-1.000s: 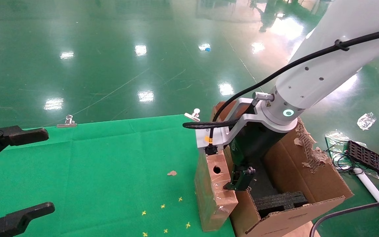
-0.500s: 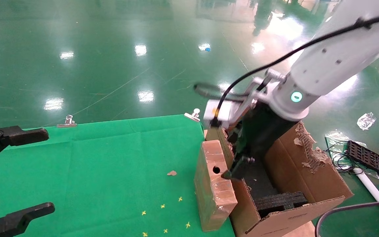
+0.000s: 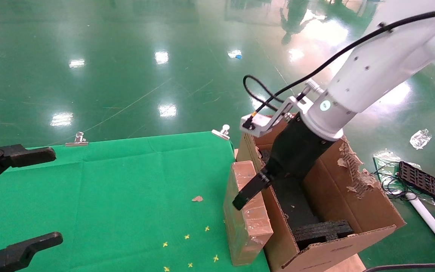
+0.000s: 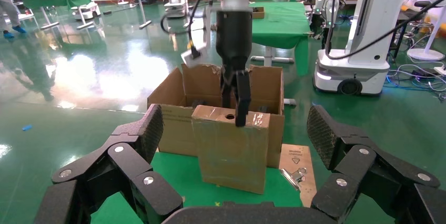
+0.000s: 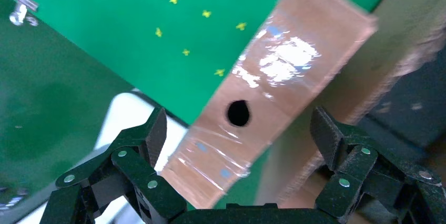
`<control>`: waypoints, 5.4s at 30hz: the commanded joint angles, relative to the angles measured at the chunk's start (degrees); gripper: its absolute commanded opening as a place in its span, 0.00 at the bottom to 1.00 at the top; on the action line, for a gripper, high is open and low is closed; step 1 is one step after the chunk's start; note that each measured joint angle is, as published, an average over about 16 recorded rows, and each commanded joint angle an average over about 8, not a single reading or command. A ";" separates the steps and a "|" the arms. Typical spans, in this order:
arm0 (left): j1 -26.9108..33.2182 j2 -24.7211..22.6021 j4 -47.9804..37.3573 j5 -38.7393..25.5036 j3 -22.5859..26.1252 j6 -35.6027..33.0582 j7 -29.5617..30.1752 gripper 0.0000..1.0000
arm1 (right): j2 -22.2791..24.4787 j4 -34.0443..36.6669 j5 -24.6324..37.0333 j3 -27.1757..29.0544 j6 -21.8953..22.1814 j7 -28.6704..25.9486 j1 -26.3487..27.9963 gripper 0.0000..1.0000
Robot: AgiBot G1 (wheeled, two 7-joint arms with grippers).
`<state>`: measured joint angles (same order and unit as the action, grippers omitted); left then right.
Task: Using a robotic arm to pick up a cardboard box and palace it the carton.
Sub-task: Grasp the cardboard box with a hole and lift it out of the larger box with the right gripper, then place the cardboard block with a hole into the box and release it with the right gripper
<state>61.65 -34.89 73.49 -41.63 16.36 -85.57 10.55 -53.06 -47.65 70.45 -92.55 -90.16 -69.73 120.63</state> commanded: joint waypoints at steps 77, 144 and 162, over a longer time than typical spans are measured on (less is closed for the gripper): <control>0.06 0.12 0.00 0.20 0.29 0.13 -0.15 0.27 | 15.73 12.65 1.04 4.24 10.29 21.58 15.34 0.00; 0.11 0.21 0.00 0.36 0.52 0.23 -0.26 1.00 | 2.03 45.95 3.10 -0.29 24.81 22.96 -18.43 1.00; 0.13 0.24 0.00 0.40 0.58 0.25 -0.29 1.00 | 1.43 46.93 3.59 -0.61 24.28 24.03 -17.32 1.00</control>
<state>61.78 -34.66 73.49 -41.23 16.94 -85.31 10.26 -51.65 -0.78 74.03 -93.16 -65.90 -45.66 103.36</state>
